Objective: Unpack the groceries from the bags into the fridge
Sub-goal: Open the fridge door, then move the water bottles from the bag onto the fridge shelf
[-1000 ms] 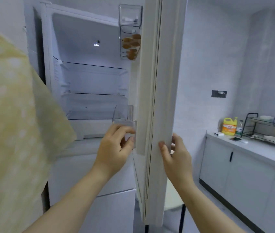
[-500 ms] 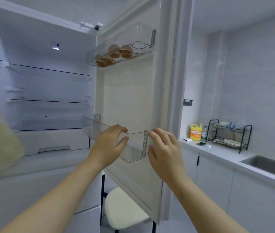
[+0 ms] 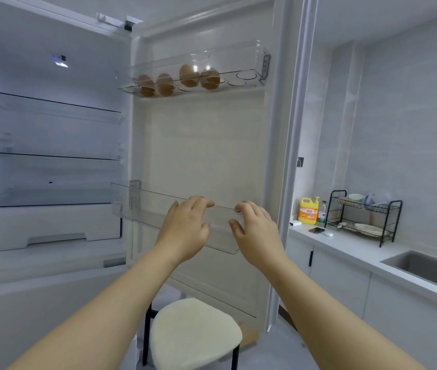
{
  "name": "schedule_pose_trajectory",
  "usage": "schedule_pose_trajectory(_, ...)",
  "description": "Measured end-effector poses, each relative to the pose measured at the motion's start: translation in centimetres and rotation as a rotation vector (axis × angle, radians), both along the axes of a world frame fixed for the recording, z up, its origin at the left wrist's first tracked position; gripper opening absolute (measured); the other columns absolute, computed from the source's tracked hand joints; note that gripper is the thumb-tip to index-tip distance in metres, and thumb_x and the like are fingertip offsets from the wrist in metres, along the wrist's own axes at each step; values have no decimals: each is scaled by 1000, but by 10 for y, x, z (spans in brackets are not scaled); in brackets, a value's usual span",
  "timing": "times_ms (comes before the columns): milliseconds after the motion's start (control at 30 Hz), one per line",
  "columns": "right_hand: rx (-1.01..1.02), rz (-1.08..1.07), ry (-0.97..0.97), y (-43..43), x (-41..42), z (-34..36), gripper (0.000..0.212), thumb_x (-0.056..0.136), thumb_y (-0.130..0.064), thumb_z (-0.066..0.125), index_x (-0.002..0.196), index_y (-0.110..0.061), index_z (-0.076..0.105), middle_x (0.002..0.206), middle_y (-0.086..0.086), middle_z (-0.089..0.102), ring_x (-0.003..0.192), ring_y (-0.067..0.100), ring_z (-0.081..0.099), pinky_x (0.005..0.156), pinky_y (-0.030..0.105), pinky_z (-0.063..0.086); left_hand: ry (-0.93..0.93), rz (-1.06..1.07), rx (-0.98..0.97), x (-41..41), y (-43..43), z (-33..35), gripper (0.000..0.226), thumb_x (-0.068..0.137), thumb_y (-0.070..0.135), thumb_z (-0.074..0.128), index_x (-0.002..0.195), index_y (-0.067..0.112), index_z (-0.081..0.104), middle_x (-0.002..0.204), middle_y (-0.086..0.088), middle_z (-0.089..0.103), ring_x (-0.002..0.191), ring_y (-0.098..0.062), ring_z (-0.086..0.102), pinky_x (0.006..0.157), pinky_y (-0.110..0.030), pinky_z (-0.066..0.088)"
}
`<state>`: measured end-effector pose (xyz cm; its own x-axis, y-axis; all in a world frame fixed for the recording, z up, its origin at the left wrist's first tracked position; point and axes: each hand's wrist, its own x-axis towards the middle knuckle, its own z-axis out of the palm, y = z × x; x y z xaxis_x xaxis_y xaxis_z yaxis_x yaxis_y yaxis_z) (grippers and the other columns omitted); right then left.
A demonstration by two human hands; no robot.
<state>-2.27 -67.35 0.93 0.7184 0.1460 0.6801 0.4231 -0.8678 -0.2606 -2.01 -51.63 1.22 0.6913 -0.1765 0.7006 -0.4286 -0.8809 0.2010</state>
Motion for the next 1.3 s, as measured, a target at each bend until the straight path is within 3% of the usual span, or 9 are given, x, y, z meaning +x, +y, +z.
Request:
schedule_pose_trajectory(200,69,37,-5,-20,24,-3,28,98,-22,42,123,-11,46,131,-3,44,107,21,52,76,27,31,19,59,57,20,-26,0,45,91,19,47,136,19,38,140,5,39,130,-16,35,114,-37,16)
schedule_pose_trajectory(433,76,38,0,-17,21,-7,32,98,-24,39,129,-16,43,142,-6,36,120,21,46,91,33,34,12,26,37,17,-24,-8,53,90,19,52,140,15,34,147,0,31,142,-18,20,114,-31,18)
schedule_pose_trajectory(600,34,-64,-35,-5,7,-4,48,95,-24,46,141,-20,32,153,1,22,138,23,25,106,36,26,-25,64,76,0,-5,-10,56,88,27,56,140,17,36,144,0,34,135,-19,31,109,-33,28)
schedule_pose_trajectory(767,-52,-4,-319,23,-15,-11,58,70,-16,74,121,-20,45,133,13,52,123,35,47,95,48,43,-36,174,82,-24,22,-11,53,91,33,50,141,22,34,146,3,34,134,-17,31,107,-31,24)
schedule_pose_trajectory(900,0,47,-249,40,-26,-20,50,78,-20,68,124,-16,51,135,12,50,126,35,44,100,47,37,-53,177,105,-40,40,-16,49,89,31,54,135,20,44,135,2,46,124,-20,42,100,-34,31)
schedule_pose_trajectory(1067,48,-85,-283,37,-47,-40,45,72,-17,73,115,-14,58,124,12,57,120,28,41,95,48,40,-43,80,116,-50,44,-32,45,83,30,55,126,16,53,124,0,56,115,-24,51,93,-37,38)
schedule_pose_trajectory(1167,79,-181,-166,31,-68,-54,45,78,-20,69,121,-14,57,130,10,53,122,33,46,99,45,36,-34,-25,173,-53,39,-44,43,75,29,59,115,14,60,112,-3,62,100,-26,61,80,-40,47)
schedule_pose_trajectory(1233,52,-262,-55,25,-87,-64,47,84,-24,62,129,-17,51,138,7,45,130,30,38,104,41,29,-57,-94,230,-55,33,-54,41,68,33,58,104,15,64,99,-1,66,85,-24,66,66,-37,50)
schedule_pose_trajectory(1300,47,-342,47,18,-111,-76,50,89,-29,54,137,-21,42,145,3,35,135,24,28,108,38,23,-86,-189,285,-62,22,-66,40,69,38,50,100,18,65,94,1,66,80,-21,66,62,-34,51)
